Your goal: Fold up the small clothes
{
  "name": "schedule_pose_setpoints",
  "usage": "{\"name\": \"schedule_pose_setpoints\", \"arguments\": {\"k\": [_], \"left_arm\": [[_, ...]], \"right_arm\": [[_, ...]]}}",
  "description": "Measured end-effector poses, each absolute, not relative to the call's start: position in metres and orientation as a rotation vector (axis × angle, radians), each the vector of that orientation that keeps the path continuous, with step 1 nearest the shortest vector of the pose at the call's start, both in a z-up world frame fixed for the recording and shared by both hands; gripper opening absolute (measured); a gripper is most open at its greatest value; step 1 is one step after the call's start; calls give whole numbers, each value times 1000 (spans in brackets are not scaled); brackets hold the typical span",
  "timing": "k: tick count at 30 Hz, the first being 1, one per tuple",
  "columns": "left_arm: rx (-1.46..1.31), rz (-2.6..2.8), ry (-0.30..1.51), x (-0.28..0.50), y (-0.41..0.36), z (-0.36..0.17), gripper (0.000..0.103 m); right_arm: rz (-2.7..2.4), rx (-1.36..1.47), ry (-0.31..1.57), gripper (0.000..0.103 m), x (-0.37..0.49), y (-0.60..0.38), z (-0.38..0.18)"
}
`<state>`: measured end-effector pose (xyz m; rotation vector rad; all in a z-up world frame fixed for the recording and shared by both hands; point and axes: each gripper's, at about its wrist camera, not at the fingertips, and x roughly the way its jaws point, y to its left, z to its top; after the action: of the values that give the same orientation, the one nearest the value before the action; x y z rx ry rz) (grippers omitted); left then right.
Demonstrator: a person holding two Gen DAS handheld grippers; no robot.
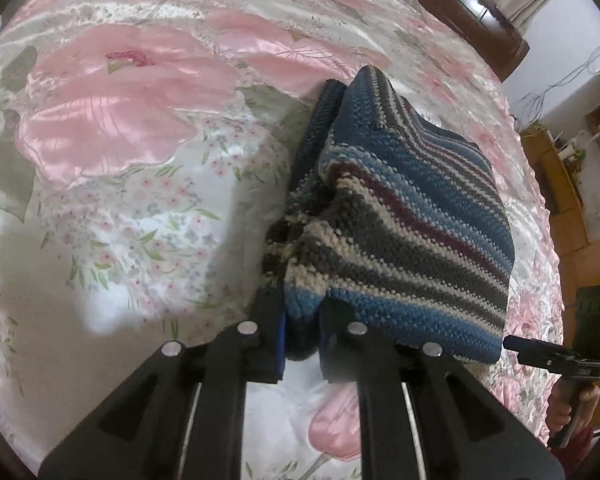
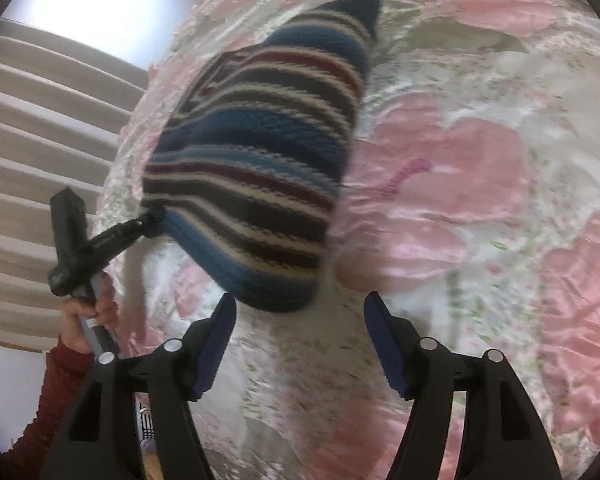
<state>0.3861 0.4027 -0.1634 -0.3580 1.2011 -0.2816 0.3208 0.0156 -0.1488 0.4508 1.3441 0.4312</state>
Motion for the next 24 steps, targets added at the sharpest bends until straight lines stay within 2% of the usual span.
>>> {"name": "schedule_pose_setpoints", "arguments": {"k": [6,7,8,10,11,13,18,21,24], "left_arm": [[-379,-291,1212,390,412,-167,14],[-380,-291,1213,390,411,-168,14],[-381,-290,1214,391,410,-168,15],[-379,-289,1216,391,410,-169,15],[-378,-289,1217,391,410,-169,15],[-372,-291,1217,391,407,-168,15],[-349,-351,1232,383,386,-168,17],[-283,-341,1232,378,371,-178,24],[-342,-330,1252,382,375,-183,29]], "right_arm": [[462,509,1402,72,338,39,-180],[464,514,1411,68,338,41,-186],[480,519,1426,54,338,43,-193],[487,536,1434,41,338,43,-199],[491,530,1427,30,337,41,-198],[506,515,1408,23,335,36,-190],[429,368,1362,20,327,19,-155],[373,317,1444,20,328,23,-175],[360,287,1473,23,328,29,-188]]}}
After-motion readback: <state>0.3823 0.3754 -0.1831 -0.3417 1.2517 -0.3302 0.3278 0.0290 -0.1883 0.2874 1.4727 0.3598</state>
